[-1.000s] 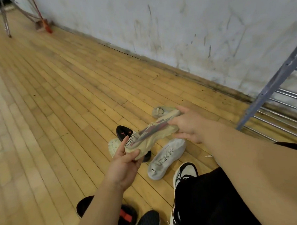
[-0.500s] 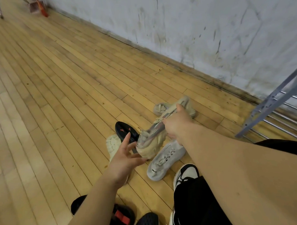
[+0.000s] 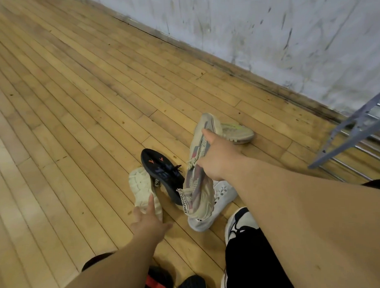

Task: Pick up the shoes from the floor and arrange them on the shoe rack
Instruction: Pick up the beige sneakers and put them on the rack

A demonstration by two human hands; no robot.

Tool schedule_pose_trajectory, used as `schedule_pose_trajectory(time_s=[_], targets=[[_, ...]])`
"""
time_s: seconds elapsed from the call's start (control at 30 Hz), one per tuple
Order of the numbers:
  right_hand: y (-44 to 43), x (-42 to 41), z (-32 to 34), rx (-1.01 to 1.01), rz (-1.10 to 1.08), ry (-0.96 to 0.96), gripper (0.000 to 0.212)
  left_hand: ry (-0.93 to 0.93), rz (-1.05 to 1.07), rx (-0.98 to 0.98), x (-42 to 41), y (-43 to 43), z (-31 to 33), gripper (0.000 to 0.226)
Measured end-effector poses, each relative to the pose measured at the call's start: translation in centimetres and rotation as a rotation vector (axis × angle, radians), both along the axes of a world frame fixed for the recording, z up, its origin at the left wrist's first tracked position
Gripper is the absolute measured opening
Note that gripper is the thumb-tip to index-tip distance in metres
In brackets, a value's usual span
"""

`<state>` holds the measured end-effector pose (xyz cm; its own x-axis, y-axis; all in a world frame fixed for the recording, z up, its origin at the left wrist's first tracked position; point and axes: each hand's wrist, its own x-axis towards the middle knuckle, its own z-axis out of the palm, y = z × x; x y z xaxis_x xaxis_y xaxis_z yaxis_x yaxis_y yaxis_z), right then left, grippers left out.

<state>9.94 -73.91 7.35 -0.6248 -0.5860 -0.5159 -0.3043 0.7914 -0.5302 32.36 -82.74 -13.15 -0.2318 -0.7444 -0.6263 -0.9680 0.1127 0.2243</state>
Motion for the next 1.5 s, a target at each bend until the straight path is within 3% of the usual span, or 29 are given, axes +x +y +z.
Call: schedule_pose_trajectory(time_s=[0.13, 0.37, 0.57, 0.8, 0.93, 1.07, 1.17, 1.37, 1.5], targets=[[-0.4, -0.3, -0.4, -0.013, -0.034, -0.015, 0.090, 0.069, 0.031, -0.075, -0.1, 0.3, -0.1, 0.091], [0.1, -1.0, 0.8, -0.111, -0.076, 0.006, 0.092, 0.814, 0.440, 0.091, 1.8, -0.4, 10.0, 0.065], [3.0, -0.7, 5.0, -0.261, -0.103, 0.013, 0.088, 1.107, 0.394, 0.398, 2.8, -1.5, 19.4, 0.046], [13.1, -3.9, 18.2, -0.441, -0.092, 0.344, 0.085, 1.187, -0.033, 0.512, -3.7, 2.0, 31.2, 0.045], [24.0, -6.9, 25.5, -0.468, -0.099, 0.547, 0.088, 1.166, -0.438, 0.409, -10.1, 6.6, 38.5, 0.048], [35.4, -7.6, 29.4, -0.395, -0.211, 0.670, 0.089, 1.176, -0.686, 0.343, -17.5, 14.1, 45.0, 0.054], [42.8, -7.0, 29.8, -0.416, -0.289, 0.670, 0.089, 1.157, -0.913, 0.222, -22.1, 20.8, 47.6, 0.065], [54.6, -5.7, 23.9, -0.451, -0.460, 0.664, 0.085, 1.062, -1.221, 0.260, -27.7, 32.9, 48.2, 0.071], [58.8, -5.9, 20.3, -0.270, -0.405, 0.601, 0.087, 0.938, -1.332, 0.296, -29.7, 37.3, 44.3, 0.071]])
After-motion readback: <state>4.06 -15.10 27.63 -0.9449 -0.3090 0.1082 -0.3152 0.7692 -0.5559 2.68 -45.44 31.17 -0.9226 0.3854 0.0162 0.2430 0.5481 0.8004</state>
